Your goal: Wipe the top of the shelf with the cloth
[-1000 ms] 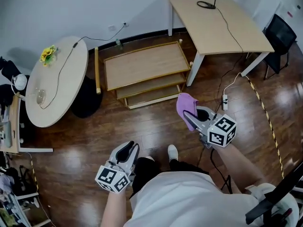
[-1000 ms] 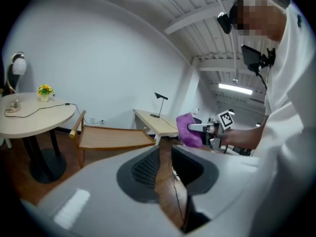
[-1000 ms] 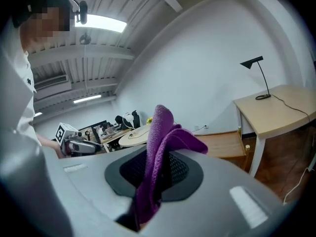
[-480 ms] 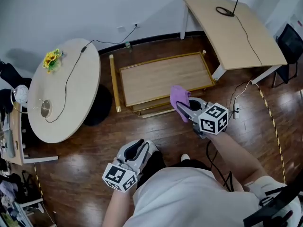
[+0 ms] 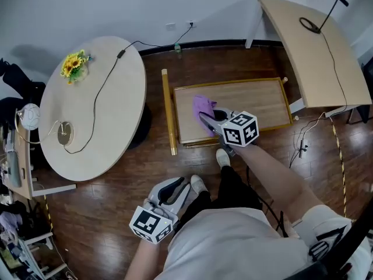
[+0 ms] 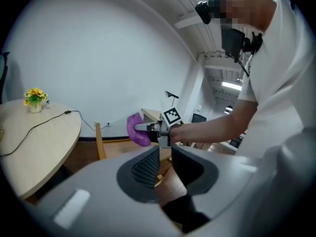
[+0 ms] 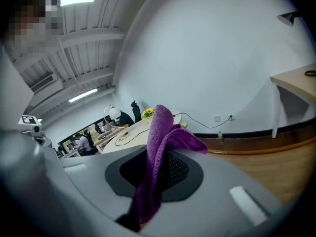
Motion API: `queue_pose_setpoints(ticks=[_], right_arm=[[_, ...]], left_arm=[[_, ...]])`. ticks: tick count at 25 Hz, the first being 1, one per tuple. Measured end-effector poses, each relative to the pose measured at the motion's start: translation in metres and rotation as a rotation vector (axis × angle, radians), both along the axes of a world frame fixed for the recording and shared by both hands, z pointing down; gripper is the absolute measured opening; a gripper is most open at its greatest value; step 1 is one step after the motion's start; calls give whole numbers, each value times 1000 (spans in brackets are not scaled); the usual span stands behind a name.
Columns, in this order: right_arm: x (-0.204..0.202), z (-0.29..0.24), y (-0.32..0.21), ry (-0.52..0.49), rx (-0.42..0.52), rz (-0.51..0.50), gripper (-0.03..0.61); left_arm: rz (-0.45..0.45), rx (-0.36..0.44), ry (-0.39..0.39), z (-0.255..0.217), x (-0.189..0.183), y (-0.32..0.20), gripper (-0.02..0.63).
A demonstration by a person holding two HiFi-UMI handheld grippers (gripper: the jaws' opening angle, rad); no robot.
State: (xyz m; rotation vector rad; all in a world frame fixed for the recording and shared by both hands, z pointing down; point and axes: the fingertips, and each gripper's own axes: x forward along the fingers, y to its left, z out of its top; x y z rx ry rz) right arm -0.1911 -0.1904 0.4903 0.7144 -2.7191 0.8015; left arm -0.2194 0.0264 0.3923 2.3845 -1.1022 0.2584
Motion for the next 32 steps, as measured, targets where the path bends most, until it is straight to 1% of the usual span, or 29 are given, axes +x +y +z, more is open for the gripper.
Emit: queue_pose_setpoints(ticks=[4,8,12,16,20,24,28,32], right_arm=[[-46,37,-45,-13,-66,-52,51],[-83,78,-85,5,-118,-96,51],[-96,122,-114,34,-165,-118,51],[-91,157,-138,72,-206,-116,51],[-65,186,-160,115,-237,-88,51],[-24,203,-172,151,-258,-45,51],[37,214,-182,194,-270,22,51],[116,224,-190,243,-285,118,51]], left_arm=[[-75,-48,-21,7,-8,-23,95],[-148,-110,-11,10,-10,-49,95],[-177,-148,-10,18,4,-73,95],[-189,-173,-8,22,13,-95,95],[-175,-191,-6,31,26,-117,95],[-142,-200,-4,38,40,-133,95],[-90,-200,6,39,55,-147,95],[-35,-193,20,41,72,-162,95]])
